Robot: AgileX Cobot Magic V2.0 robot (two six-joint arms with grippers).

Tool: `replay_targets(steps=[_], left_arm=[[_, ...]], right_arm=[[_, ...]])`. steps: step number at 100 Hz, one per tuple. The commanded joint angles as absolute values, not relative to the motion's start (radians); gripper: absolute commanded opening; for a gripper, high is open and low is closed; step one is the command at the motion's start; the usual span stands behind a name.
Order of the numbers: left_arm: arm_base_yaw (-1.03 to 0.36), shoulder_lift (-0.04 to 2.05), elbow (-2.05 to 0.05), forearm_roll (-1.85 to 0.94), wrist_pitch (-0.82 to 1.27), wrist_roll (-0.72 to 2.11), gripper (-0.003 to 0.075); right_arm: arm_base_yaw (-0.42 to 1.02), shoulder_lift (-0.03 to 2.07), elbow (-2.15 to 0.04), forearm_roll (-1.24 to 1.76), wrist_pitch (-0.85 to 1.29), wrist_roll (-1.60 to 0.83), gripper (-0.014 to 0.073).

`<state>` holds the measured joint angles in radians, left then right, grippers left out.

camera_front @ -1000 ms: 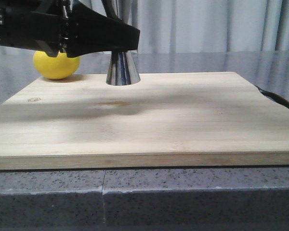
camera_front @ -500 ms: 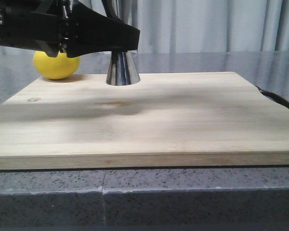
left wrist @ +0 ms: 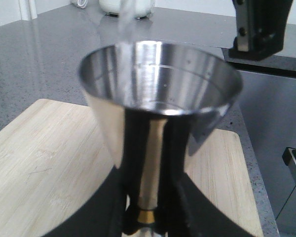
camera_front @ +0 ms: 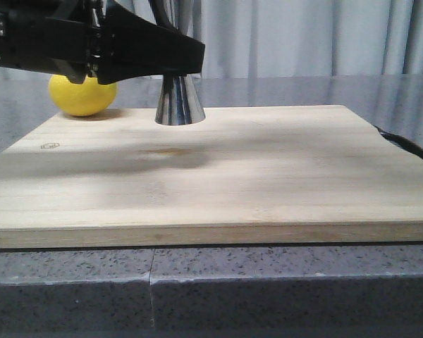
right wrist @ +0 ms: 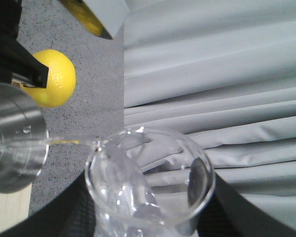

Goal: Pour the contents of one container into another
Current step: 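Tilt the beaker with the right gripper, pouring liquid into the jigger cup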

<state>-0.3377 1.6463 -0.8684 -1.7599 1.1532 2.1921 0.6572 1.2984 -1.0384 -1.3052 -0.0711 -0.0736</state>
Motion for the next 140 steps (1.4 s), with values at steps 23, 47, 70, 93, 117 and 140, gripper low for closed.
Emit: replay_targets(steps=[23,47,70,93,117,140], left_arm=[[-0.346,1.609,-0.896,-1.837,1.272,2.186,-0.0019],[-0.346,1.609,-0.896,-1.837,1.272,2.186,-0.0019],[-0.346,1.609,-0.896,-1.837,1.272,2.186,-0.0019],[-0.346,1.609,-0.896,-1.837,1.272,2.186,-0.0019],[-0.346,1.609,-0.896,-1.837,1.272,2.186,-0.0019],[-0.346,1.609,-0.896,-1.837,1.272,2.186,-0.0019]], right_arm=[[0.659,1.273,-1.077,-1.346,-0.085,-0.076,0.0183],[0.659,1.273,-1.077,-1.375,-0.085,-0.076,0.0183],[0.659,1.273,-1.077,-1.418,-0.085,-0.076,0.0183],[0.659,1.273,-1.077,-1.479,-0.085,-0.076,0.0183],[0.659,1.273,-1.077,-1.522,-0.085,-0.076,0.0183],[0.659,1.273,-1.077,-1.541,-0.085,-0.076,0.0183]])
